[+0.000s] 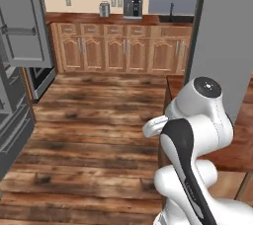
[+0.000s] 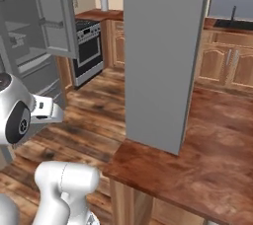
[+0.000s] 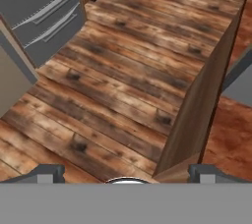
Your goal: Open the fridge, grab two sodas, and place both sodas inside the bowl with ice on the dining counter.
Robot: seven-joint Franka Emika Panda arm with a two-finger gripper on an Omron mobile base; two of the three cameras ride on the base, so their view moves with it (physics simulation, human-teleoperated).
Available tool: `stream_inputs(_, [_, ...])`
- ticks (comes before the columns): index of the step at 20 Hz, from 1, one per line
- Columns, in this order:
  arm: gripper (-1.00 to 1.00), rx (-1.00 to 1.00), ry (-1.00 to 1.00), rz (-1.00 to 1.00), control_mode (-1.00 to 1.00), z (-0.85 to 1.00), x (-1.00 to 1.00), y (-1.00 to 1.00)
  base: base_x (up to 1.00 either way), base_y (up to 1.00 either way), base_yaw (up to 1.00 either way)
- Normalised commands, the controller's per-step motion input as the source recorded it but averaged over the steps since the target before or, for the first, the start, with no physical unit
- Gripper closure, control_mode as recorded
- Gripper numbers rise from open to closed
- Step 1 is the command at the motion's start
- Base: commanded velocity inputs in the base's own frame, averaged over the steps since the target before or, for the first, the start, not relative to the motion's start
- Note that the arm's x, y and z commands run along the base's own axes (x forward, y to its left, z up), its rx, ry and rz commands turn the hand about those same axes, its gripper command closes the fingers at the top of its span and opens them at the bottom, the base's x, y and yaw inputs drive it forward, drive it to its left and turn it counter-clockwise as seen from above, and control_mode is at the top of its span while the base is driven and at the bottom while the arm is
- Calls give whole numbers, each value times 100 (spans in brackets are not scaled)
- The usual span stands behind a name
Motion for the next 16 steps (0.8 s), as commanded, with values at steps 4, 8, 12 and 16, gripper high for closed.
stream_inputs(4, [-100,0,0,0,100,0,0,0,69,16,2])
stream_inputs(8, [-100,0,0,0,100,0,0,0,55,50,0])
stream_inputs(12, [-100,0,0,0,100,0,0,0,52,60,0])
stream_inputs(16, [-100,0,0,0,100,0,0,0,39,72,0])
